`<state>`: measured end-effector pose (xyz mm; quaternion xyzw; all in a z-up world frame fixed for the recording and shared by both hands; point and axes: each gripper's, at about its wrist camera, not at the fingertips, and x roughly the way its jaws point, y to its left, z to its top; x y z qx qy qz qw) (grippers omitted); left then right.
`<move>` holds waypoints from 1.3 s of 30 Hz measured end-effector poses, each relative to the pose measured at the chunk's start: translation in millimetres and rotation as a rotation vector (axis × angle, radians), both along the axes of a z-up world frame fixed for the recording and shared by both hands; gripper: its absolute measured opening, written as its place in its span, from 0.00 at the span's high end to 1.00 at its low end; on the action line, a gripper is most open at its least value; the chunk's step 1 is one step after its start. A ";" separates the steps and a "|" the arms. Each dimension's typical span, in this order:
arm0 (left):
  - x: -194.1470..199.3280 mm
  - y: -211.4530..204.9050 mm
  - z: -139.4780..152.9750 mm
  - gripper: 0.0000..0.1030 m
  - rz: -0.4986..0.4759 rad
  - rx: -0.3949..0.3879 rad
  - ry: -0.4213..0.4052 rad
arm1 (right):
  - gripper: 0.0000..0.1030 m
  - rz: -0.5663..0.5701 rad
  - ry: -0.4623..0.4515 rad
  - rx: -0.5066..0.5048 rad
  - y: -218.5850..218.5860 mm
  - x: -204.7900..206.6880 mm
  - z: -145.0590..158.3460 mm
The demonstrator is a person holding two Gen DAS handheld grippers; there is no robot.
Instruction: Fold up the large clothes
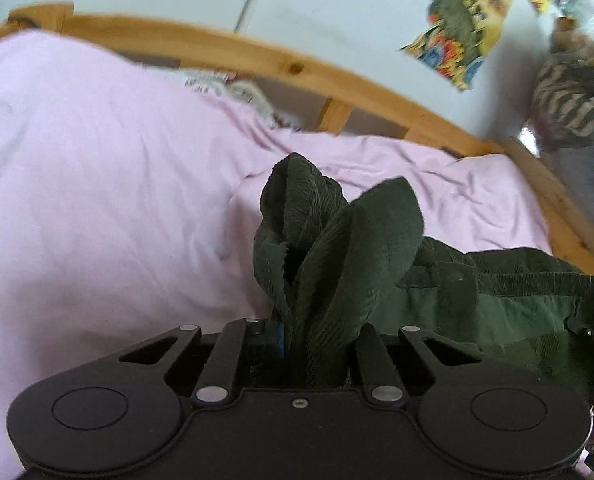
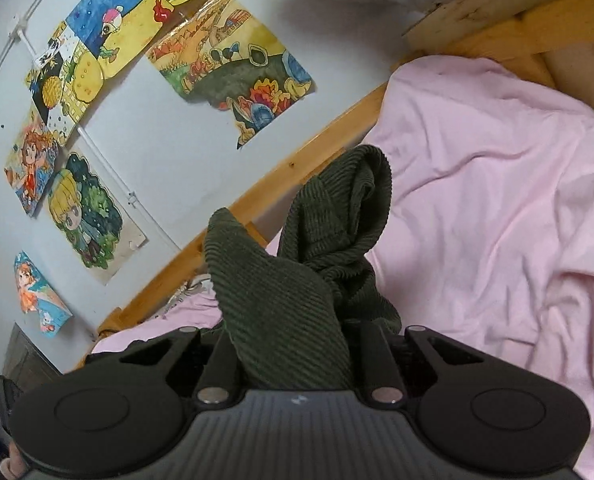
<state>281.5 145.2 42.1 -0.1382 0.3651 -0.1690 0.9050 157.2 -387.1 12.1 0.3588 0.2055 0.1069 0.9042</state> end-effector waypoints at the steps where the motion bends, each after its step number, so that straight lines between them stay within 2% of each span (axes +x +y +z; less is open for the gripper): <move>1: -4.8 1.2 3.6 0.88 -0.001 -0.002 -0.003 | 0.82 -0.005 0.012 -0.013 -0.5 -1.4 -2.6; 4: -12.9 7.9 5.9 0.87 0.011 -0.011 0.015 | 0.80 -0.004 0.080 -0.066 -1.7 2.5 -26.0; 5: -10.5 10.0 0.8 0.87 0.017 -0.010 0.041 | 0.79 -0.009 0.125 -0.089 -0.8 6.7 -37.6; 7: 2.1 11.3 -20.2 0.85 0.016 0.016 0.120 | 0.75 -0.047 0.215 -0.061 -4.8 13.6 -59.2; 9: 14.4 10.1 -40.3 0.81 0.045 0.041 0.199 | 0.64 -0.068 0.227 0.023 -14.6 12.1 -66.2; 11: 17.1 12.3 -43.3 0.77 0.055 0.025 0.233 | 0.53 -0.083 0.216 -0.004 -15.9 8.0 -62.2; 12: 15.0 13.7 -38.6 0.65 0.058 0.027 0.221 | 0.44 -0.090 0.210 -0.039 -14.4 5.6 -59.3; 13: 11.1 15.4 -32.9 0.46 0.070 0.043 0.200 | 0.38 -0.097 0.208 -0.069 -12.8 3.0 -56.3; 14: 5.3 18.5 -27.8 0.34 0.094 0.066 0.182 | 0.25 -0.111 0.203 -0.103 -10.8 -0.9 -52.4; 15: -1.1 21.4 -21.8 0.18 0.127 0.087 0.164 | 0.15 -0.129 0.194 -0.145 -8.2 -5.5 -48.2; 16: -9.9 25.1 -16.6 0.13 0.160 0.098 0.153 | 0.12 -0.145 0.181 -0.189 -1.7 -6.9 -41.7; 18: -26.6 32.1 -5.2 0.11 0.204 0.080 0.165 | 0.04 -0.177 0.139 -0.323 12.7 -18.7 -27.6; 21: -63.8 39.3 5.5 0.01 0.267 0.011 0.195 | 0.00 -0.191 0.050 -0.531 44.5 -34.1 -10.7; 24: -98.4 32.5 -1.9 0.01 0.269 -0.053 0.203 | 0.00 -0.131 -0.040 -0.632 82.7 -42.1 -4.5; 26: -104.3 21.3 -15.6 0.01 0.269 -0.040 0.234 | 0.00 -0.062 -0.066 -0.659 107.6 -41.8 -8.3; 29: -95.9 9.3 -31.1 0.01 0.284 0.047 0.293 | 0.00 0.067 -0.088 -0.682 139.4 -33.5 -17.0; 31: -89.6 9.9 -40.2 0.01 0.322 0.042 0.327 | 0.00 0.117 -0.064 -0.712 154.7 -23.3 -26.8; 34: -79.5 12.2 -61.0 0.01 0.363 0.001 0.425 | 0.01 0.153 0.036 -0.800 169.9 -7.5 -49.6; 36: -75.5 15.7 -74.3 0.01 0.397 -0.010 0.479 | 0.01 0.129 0.064 -0.809 169.2 -7.9 -54.3; 39: -77.6 17.3 -73.0 0.01 0.418 -0.023 0.464 | 0.01 0.062 0.107 -0.810 158.6 -14.5 -52.1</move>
